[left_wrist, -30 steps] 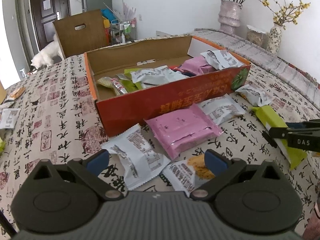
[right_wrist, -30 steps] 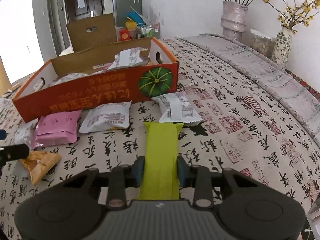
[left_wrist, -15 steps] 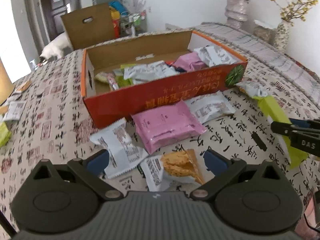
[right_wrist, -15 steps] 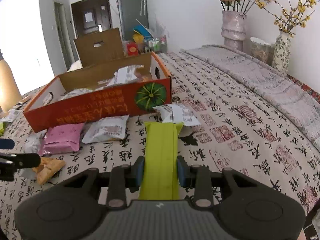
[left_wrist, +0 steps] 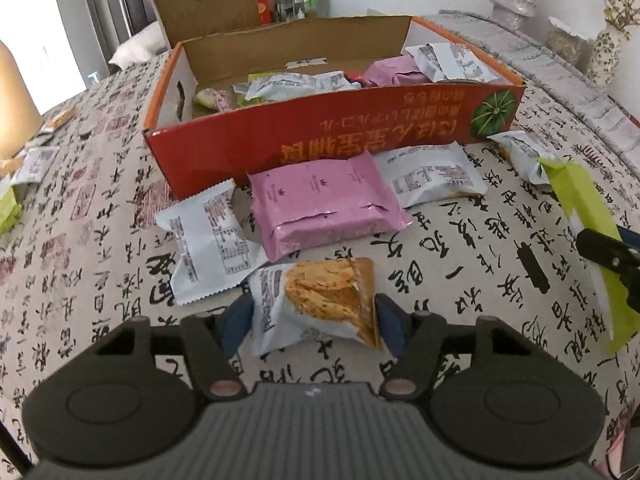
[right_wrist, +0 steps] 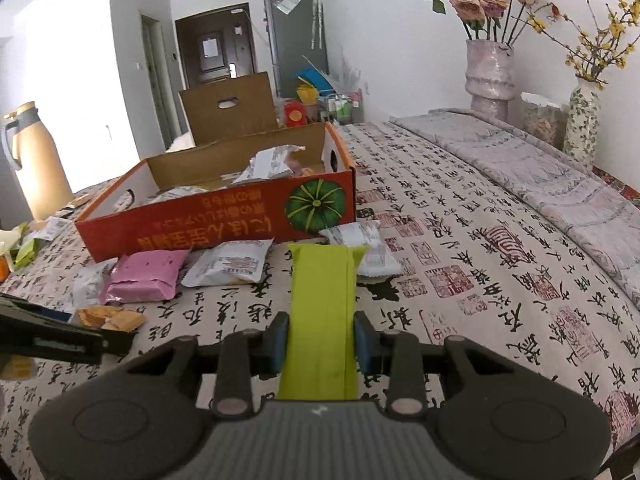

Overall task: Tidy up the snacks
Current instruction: 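Grasp the orange-brown cracker packet with the left tool, then lift both held packets and carry them over the box, then open both tools to drop the packets into the box, then withdraw both tools from the box back toward the remaining snacks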

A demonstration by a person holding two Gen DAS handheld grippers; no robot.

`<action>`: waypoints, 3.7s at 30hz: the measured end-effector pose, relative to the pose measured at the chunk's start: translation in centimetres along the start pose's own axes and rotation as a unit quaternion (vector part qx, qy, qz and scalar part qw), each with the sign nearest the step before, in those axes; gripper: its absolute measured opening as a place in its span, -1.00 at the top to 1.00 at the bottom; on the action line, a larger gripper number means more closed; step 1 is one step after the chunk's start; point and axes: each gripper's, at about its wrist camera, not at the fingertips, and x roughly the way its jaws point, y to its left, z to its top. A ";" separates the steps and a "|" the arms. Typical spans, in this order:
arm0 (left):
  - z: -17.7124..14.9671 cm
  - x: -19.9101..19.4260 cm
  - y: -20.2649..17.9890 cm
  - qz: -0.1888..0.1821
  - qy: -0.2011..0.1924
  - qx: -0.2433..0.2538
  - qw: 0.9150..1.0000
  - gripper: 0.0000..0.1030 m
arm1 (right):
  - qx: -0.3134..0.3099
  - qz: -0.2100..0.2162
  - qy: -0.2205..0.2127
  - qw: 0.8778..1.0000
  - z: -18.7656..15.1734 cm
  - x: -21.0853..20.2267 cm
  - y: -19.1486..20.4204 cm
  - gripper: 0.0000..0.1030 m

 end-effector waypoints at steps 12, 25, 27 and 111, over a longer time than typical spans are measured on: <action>1.1 -2.7 -1.7 0.002 -0.028 0.049 0.998 -0.07 | 0.008 0.007 -0.011 1.000 0.3 -0.5 -1.0 0.37; 7.2 -5.0 -1.4 0.000 -0.091 0.067 0.994 -0.08 | 0.003 0.012 -0.054 0.998 5.3 0.4 0.8 0.37; 8.1 -4.6 -1.4 0.000 -0.093 0.070 0.993 -0.08 | -0.001 0.015 -0.059 0.998 6.3 0.9 1.3 0.37; 10.9 -1.4 0.4 -0.020 -0.094 -0.029 0.995 -1.00 | -0.003 -0.002 -0.047 0.999 10.0 3.9 -0.6 -1.00</action>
